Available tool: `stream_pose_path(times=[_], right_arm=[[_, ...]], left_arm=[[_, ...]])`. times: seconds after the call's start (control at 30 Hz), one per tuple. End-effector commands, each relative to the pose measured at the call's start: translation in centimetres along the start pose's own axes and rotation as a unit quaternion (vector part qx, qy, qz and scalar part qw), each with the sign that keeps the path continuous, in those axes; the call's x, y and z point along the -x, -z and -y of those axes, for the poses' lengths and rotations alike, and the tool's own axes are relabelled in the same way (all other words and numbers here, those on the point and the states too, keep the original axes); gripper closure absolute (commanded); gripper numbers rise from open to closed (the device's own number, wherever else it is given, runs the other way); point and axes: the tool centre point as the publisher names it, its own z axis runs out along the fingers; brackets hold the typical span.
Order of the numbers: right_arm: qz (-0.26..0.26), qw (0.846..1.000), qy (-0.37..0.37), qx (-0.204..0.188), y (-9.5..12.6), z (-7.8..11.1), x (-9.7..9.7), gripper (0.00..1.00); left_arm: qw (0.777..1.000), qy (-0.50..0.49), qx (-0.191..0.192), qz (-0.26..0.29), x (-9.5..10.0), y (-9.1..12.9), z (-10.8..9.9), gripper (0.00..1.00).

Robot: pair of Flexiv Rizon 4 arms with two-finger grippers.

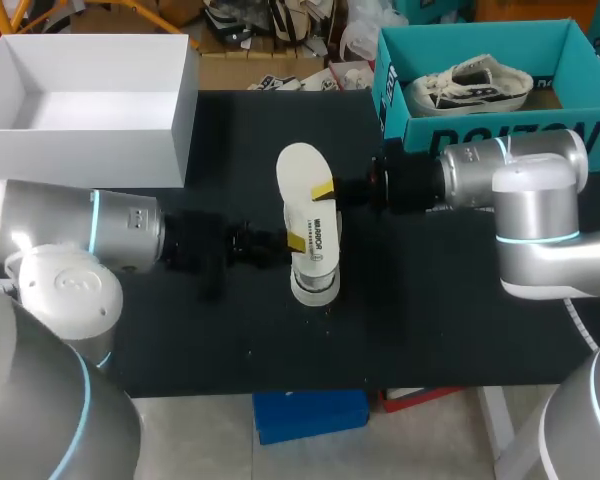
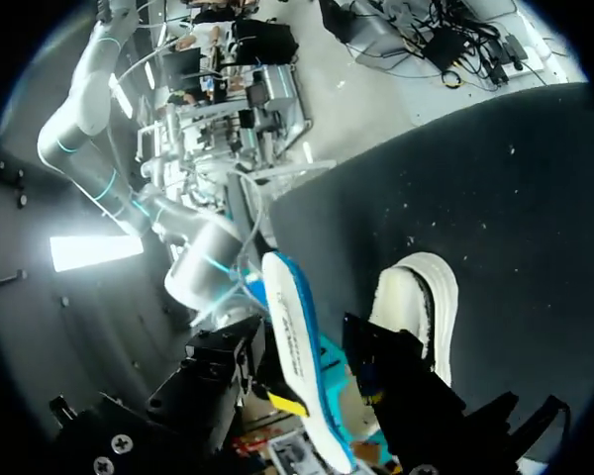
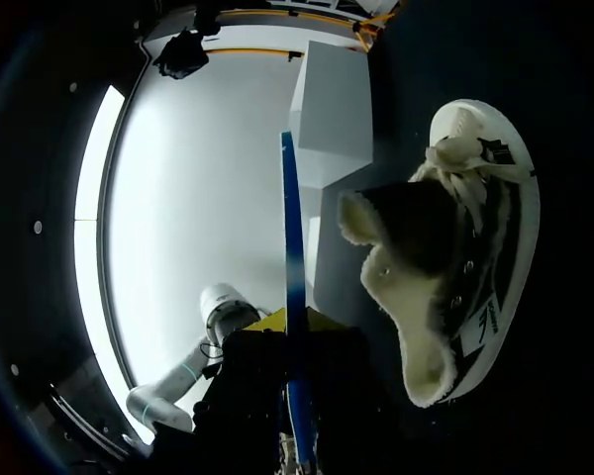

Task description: Take the shoe out of the shoebox, open the shoe tongue, remove and reinsert the insole, then place the shoe into the shoebox

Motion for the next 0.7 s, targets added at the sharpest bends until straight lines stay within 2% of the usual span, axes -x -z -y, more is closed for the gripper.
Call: stream_pose_path(times=[0.03,0.17,0.27,0.3,0.7], right_arm=[[0.001,1.0,0.0,0.0,-0.1,0.0,0.0,1.0],[0.001,1.0,0.0,0.0,-0.1,0.0,0.0,1.0],[0.001,1.0,0.0,0.0,-0.1,0.0,0.0,1.0],[0.001,1.0,0.0,0.0,-0.1,0.0,0.0,1.0],[0.001,1.0,0.0,0.0,-0.1,0.0,0.0,1.0]], left_arm=[[0.972,0.017,-0.006,-0.235,2.4,5.4,1.9,0.0],[0.956,0.052,0.009,-0.288,3.2,6.8,1.9,0.0],[0.951,0.06,0.018,-0.304,4.1,7.2,1.7,0.0],[0.953,0.06,0.024,-0.295,4.8,7.3,1.6,0.0],[0.953,0.06,0.024,-0.295,4.8,7.3,1.6,0.0]])
